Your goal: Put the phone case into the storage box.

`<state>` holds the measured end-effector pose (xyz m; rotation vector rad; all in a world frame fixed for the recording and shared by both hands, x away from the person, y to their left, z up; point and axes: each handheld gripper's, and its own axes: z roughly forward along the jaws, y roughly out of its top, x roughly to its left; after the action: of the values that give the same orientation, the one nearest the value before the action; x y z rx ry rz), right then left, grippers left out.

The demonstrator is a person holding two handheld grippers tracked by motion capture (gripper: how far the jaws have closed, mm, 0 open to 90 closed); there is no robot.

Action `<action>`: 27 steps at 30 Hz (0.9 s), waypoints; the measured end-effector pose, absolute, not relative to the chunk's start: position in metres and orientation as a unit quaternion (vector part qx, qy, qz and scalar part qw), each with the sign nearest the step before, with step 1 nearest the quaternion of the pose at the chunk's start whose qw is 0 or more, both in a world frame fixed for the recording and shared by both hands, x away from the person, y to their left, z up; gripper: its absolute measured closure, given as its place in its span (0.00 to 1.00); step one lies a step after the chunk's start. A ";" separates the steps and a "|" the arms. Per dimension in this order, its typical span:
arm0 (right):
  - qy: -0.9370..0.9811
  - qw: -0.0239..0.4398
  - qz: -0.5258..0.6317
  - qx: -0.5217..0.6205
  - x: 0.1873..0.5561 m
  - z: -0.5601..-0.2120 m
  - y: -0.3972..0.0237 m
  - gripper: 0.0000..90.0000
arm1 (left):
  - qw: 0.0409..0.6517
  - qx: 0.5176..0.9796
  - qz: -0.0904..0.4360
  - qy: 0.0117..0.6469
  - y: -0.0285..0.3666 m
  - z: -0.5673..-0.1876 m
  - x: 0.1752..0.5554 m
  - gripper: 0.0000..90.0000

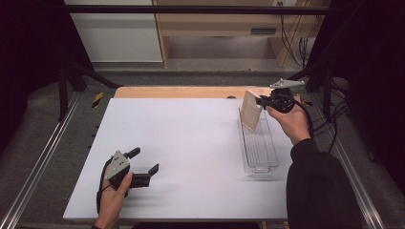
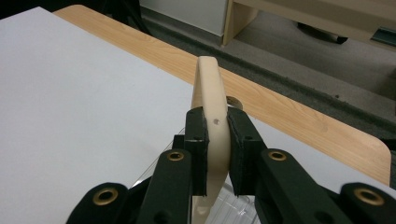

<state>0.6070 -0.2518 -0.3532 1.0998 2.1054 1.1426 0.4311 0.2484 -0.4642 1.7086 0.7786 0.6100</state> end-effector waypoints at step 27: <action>0.757 0.300 0.410 0.411 0.616 -0.357 -0.246 0.87 | 0.547 0.721 0.264 0.333 0.250 -0.464 0.431 0.05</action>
<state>0.6158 -0.2464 -0.3574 1.0923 2.0091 1.0889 0.4314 0.2501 -0.4642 1.7081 0.7901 0.6244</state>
